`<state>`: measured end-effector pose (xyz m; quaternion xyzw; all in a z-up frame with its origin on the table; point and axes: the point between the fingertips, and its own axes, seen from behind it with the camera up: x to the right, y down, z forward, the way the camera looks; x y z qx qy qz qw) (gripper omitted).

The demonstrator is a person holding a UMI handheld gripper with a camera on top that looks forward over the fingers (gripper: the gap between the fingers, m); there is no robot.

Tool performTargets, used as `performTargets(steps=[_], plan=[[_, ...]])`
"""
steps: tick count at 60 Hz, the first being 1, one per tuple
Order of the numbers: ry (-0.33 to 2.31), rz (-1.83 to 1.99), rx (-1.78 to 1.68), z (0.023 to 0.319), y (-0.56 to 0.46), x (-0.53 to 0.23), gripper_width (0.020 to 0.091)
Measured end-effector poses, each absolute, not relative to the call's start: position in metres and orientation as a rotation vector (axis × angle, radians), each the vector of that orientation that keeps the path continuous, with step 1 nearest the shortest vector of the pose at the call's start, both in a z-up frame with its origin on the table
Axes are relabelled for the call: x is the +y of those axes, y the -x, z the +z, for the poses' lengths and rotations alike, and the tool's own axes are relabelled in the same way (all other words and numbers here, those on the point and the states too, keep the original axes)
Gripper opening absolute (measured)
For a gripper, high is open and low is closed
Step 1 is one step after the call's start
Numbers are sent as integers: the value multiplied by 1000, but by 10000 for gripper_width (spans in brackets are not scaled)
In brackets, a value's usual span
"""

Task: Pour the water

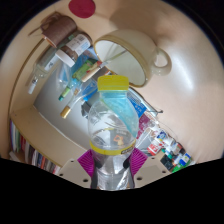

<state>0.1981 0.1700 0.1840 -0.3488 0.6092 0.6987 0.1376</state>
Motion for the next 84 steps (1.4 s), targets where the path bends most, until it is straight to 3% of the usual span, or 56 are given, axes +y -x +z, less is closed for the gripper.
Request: performTargets(steps=[7, 14, 20, 26, 31, 36, 48, 57, 64, 84], plan=[[1213, 1929, 1589, 199, -186, 164, 429], [1470, 1718, 1122, 246, -188, 159, 426], [1576, 1347, 749, 308, -226, 163, 432], [1502, 894, 494, 376, -317, 175, 431], [1446, 541, 429, 397, -411, 180, 432], [1513, 223, 423, 350, -493, 185, 431], [1791, -119, 375, 157, -556, 172, 448], [1864, -123, 299, 88, -544, 168, 459], [1903, -115, 256, 65, -525, 173, 500], [1792, -142, 163, 71, -521, 175, 505]])
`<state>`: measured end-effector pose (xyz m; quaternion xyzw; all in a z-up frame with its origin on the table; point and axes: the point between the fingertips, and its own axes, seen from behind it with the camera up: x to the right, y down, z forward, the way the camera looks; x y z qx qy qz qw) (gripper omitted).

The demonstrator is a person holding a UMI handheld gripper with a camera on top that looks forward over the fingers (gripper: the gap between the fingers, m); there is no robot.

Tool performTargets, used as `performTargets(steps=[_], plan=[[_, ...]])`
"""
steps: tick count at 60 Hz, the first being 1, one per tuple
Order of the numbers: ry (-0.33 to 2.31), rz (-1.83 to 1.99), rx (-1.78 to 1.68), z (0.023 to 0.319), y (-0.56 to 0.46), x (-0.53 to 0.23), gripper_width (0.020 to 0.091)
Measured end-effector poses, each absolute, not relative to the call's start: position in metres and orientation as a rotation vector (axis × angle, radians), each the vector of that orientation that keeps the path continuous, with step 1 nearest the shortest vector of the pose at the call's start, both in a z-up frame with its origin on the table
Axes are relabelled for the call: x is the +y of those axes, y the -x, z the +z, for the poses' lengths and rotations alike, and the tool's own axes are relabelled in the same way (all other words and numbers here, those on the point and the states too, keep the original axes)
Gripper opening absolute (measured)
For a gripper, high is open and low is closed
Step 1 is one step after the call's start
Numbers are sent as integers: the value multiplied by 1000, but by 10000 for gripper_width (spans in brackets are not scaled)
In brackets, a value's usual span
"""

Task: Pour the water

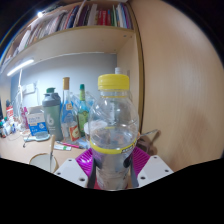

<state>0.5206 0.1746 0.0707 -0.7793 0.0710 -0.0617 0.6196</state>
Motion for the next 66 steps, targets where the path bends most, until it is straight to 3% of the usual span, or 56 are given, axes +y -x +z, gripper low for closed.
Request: performTargets(steps=[12, 17, 18, 37, 66], plan=[[1903, -128, 164, 59, -519, 171, 645], [1965, -88, 175, 53, -514, 160, 839], [1968, -82, 180, 53, -514, 157, 851], [2029, -83, 243, 73, -496, 63, 844], [1989, -97, 295, 178, -393, -144, 844]])
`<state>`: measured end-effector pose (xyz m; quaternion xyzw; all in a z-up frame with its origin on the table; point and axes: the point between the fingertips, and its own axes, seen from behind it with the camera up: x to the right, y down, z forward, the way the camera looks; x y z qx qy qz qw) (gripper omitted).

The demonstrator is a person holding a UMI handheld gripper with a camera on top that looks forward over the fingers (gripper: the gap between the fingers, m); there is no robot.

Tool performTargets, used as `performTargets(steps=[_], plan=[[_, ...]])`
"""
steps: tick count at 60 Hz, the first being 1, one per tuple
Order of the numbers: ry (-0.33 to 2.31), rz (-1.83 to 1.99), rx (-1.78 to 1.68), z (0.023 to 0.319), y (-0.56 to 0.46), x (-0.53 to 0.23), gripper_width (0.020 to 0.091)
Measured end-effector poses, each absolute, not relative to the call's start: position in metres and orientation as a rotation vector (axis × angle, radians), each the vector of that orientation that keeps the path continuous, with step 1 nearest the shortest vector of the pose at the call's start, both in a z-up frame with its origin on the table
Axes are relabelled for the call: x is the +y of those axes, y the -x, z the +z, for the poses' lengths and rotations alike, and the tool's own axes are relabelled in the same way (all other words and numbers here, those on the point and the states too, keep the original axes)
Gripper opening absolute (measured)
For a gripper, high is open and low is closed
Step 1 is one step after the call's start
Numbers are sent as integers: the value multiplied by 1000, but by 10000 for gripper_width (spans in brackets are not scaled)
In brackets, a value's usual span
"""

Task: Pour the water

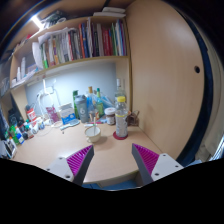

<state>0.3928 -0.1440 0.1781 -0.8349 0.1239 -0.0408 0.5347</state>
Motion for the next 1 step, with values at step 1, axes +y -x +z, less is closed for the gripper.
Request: performTargets(steps=[1], plan=[[1990, -97, 296, 182, -389, -151, 844]])
